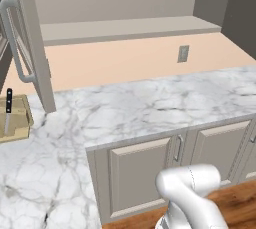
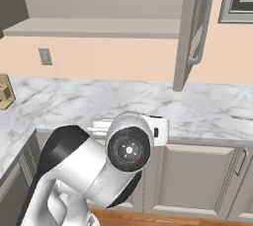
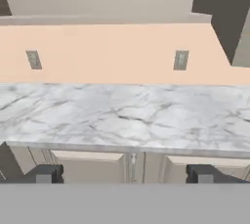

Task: Close all open cabinet doors.

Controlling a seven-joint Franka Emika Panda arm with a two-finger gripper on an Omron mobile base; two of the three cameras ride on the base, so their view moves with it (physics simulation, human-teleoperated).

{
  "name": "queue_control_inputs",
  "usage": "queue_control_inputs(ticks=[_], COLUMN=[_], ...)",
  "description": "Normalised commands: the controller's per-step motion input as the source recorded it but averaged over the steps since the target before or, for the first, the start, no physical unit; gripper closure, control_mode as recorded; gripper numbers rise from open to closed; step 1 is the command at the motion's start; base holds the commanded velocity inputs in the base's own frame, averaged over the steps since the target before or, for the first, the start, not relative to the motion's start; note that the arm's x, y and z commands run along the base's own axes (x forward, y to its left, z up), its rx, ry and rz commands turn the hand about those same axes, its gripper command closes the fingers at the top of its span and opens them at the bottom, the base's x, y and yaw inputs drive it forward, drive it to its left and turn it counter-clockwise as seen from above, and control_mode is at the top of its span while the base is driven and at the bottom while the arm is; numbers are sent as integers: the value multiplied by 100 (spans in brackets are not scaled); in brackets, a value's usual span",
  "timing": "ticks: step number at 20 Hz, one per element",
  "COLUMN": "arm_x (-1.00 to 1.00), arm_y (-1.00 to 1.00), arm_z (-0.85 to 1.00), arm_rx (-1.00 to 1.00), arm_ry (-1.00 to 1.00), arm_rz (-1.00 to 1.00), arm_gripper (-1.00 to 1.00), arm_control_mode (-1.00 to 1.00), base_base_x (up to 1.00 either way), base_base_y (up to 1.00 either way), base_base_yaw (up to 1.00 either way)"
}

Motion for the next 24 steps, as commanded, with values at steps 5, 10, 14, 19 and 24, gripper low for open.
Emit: queue_control_inputs(ticks=[5, 10, 14, 19, 24], arm_x=[27, 47, 100, 100, 59], arm_y=[-100, -92, -90, -100, -56], arm_z=[99, 56, 0, 0, 0], arm_rx=[30, 12, 0, 1, 3], arm_ry=[-57, -42, -1, 8, 6], arm_rz=[26, 22, 7, 9, 12], arm_gripper=[-100, -100, -100, -100, -100], arm_control_mode=[-100, -100, -100, -100, -100], base_base_x=[0, 0, 0, 0, 0], base_base_y=[0, 0, 0, 0, 0], base_base_yaw=[0, 0, 0, 0, 0])
